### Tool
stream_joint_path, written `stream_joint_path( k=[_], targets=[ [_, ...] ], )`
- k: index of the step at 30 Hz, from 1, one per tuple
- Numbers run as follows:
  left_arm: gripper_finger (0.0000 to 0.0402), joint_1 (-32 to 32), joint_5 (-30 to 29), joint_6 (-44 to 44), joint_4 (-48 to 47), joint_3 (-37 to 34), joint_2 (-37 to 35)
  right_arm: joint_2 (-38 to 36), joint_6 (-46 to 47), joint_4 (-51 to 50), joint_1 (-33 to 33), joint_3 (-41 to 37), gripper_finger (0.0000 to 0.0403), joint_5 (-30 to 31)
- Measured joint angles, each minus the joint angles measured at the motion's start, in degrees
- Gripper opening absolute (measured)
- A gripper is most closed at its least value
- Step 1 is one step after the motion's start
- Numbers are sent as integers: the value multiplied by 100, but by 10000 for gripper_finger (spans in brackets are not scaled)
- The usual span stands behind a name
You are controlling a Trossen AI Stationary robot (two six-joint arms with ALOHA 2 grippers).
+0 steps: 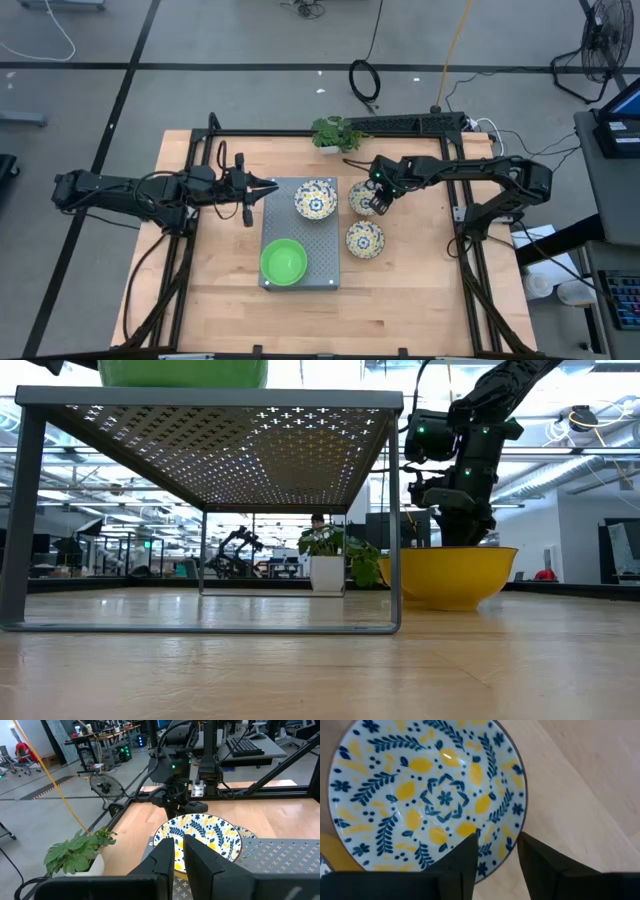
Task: Pick & Place Mini bowls
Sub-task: Stack the top white patterned bowl on the white patterned bowl on the shelf
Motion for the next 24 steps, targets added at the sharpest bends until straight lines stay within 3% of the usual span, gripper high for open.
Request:
stream_joint_path(
  k=[15,24],
  targets=[
    [47,0,0,2,-4,0,0,-2,142,-874,-167,0,94,700],
    [47,-2,0,2,-4,0,0,-4,112,-841,-167,0,89,711]
  ],
)
